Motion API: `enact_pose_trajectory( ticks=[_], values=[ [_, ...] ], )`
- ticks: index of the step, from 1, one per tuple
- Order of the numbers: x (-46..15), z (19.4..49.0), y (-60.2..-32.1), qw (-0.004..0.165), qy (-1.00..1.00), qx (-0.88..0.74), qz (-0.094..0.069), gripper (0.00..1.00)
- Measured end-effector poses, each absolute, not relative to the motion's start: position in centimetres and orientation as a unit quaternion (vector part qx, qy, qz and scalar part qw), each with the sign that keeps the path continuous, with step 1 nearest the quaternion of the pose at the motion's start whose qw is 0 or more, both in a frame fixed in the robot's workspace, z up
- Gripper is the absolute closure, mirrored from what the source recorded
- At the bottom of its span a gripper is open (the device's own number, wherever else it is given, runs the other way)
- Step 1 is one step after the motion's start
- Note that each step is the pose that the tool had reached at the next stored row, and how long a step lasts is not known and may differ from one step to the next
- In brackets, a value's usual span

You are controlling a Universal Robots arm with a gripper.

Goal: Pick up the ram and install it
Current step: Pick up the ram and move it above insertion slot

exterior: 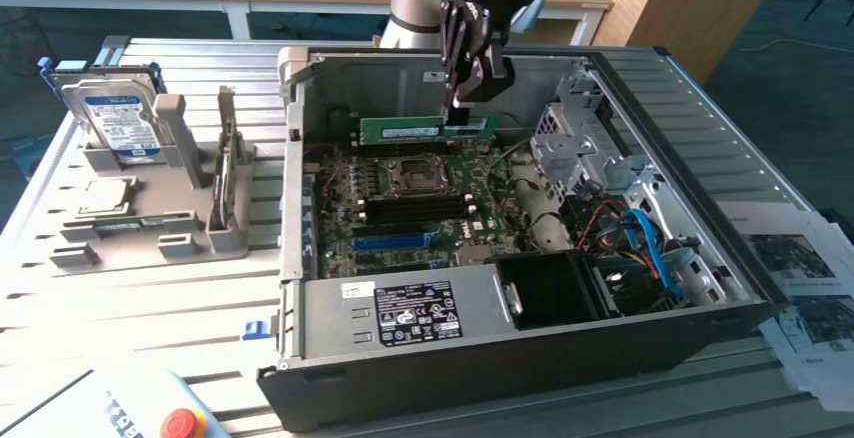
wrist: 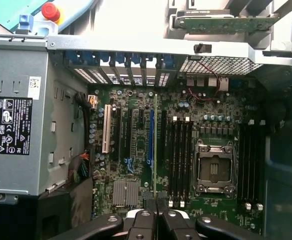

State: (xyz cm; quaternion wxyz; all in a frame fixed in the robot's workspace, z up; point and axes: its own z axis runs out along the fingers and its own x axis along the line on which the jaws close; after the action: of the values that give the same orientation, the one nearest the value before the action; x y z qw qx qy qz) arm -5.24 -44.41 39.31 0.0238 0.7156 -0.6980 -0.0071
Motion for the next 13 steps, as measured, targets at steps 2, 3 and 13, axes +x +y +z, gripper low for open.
enact_pose_trajectory(
  ticks=[2, 3, 13],
  values=[
    [-5.24, 39.31, -44.41, 0.021, -0.698, 0.716, -0.006, 0.88],
    [-5.23, 39.31, -44.41, 0.020, -0.698, 0.716, -0.005, 0.88],
    [-5.25, 39.31, -44.55, 0.015, -0.698, 0.716, -0.003, 0.88]
  ],
)
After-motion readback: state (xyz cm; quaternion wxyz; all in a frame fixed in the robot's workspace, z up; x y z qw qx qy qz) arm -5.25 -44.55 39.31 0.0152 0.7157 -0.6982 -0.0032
